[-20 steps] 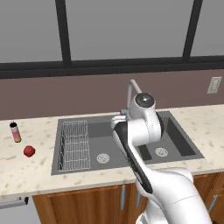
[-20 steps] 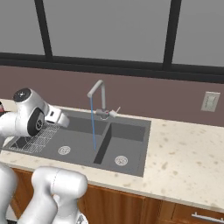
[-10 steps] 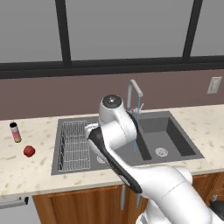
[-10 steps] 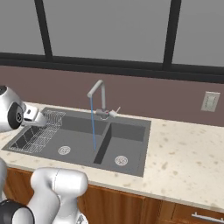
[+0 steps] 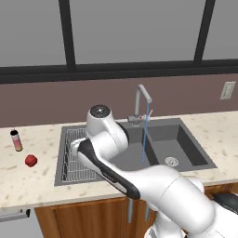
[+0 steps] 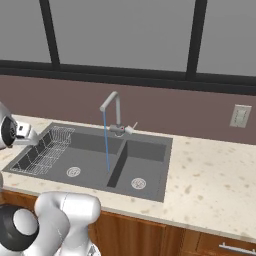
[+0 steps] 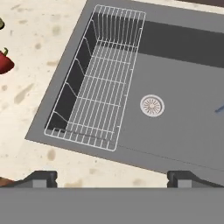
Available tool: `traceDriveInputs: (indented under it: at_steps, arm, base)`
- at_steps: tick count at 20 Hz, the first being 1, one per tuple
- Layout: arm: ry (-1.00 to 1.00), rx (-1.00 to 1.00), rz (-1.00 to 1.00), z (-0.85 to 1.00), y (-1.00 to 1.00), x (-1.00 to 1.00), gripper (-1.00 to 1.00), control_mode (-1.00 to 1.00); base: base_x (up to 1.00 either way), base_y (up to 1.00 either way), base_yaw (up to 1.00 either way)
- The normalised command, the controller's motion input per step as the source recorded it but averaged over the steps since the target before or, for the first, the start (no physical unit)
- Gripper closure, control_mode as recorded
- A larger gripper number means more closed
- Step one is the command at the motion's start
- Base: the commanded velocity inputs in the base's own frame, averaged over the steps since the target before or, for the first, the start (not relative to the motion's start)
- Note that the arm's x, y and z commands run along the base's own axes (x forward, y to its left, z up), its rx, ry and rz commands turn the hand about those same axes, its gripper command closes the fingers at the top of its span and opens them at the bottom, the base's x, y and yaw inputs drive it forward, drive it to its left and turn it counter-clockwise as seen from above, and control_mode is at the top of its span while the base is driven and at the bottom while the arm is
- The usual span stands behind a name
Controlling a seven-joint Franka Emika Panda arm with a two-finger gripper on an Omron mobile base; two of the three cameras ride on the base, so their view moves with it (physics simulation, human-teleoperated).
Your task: Turn on the sink faucet. Then move the bell pepper from the counter to the sink. Turn off the sink. Move the vegetable from the sink to the pot next to the stove. Finally move the pot to the rear right burner.
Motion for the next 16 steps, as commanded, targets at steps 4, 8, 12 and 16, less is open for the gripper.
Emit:
traceDriveInputs:
  at_steps: [4,8,12,16]
  arm:
    - [0.07,0.00,0.08,-0.05,0.72,0.28,-1.00,-1.00]
    - [0.09,0.00,0.04,0.00,0.82,0.26,-1.00,-1.00]
    - [0.10,0.00,0.02,-0.03,0.81,0.18,-1.00,-1.00]
    - [0.08,0.00,0.00,-0.08,0.74,0.12,-1.00,-1.00]
  base:
    - [0.00,0.00,0.00]
    - [0.00,0.00,0.00]
    - [0.00,0.00,0.00]
    - [0.00,0.00,0.00]
